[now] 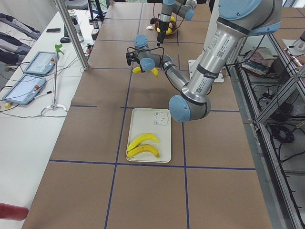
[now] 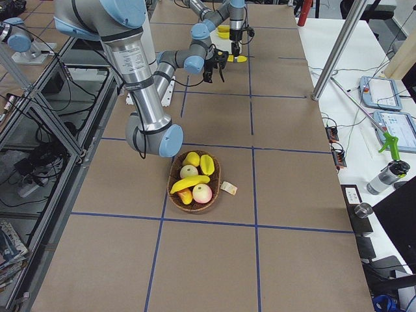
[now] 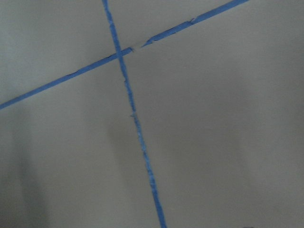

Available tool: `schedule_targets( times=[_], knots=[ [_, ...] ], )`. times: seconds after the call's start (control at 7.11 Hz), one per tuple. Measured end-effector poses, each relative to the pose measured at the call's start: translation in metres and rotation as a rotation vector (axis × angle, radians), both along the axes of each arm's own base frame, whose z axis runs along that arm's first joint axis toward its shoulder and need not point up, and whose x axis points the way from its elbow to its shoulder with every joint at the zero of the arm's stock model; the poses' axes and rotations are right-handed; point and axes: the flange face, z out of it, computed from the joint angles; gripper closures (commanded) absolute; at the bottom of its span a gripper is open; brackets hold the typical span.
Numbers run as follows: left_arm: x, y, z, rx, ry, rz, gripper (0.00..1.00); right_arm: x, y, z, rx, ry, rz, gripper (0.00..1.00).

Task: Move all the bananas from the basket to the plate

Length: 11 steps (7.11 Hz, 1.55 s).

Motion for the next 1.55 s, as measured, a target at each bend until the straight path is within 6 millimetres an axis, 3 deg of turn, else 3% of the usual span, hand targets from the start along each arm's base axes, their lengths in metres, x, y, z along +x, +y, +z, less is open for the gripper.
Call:
schedule_targets(
  times=[0.14,0.28,0.7,0.84,1.12,1.27,1.41,1.55],
  knots=[
    [-0.025,0.003,0.008,0.007,-0.086,-0.014,0.97,0.015,-0.002,0.001,-0.012,0.055,-0.027,0.0],
    [-0.05,0.012,0.028,-0.013,-0.169,-0.036,0.97,0.026,-0.007,0.008,-0.011,0.097,-0.039,0.0],
    [-0.147,0.008,0.125,-0.19,-0.307,-0.226,0.94,0.05,-0.026,0.038,-0.031,0.159,-0.038,0.0],
    [-0.165,0.012,0.152,-0.275,-0.299,-0.311,0.94,0.054,-0.029,0.042,-0.036,0.165,-0.036,0.0],
    [-0.179,0.023,0.213,-0.38,-0.25,-0.425,0.94,0.058,-0.031,0.043,-0.038,0.165,-0.032,0.0],
    [-0.182,0.026,0.25,-0.389,-0.229,-0.443,0.84,0.058,-0.031,0.043,-0.038,0.164,-0.032,0.0],
    [-0.181,0.026,0.286,-0.38,-0.211,-0.447,0.56,0.059,-0.031,0.043,-0.038,0.164,-0.032,0.0],
    [-0.18,0.025,0.311,-0.368,-0.198,-0.444,0.01,0.059,-0.031,0.043,-0.038,0.164,-0.032,0.0]
  ],
)
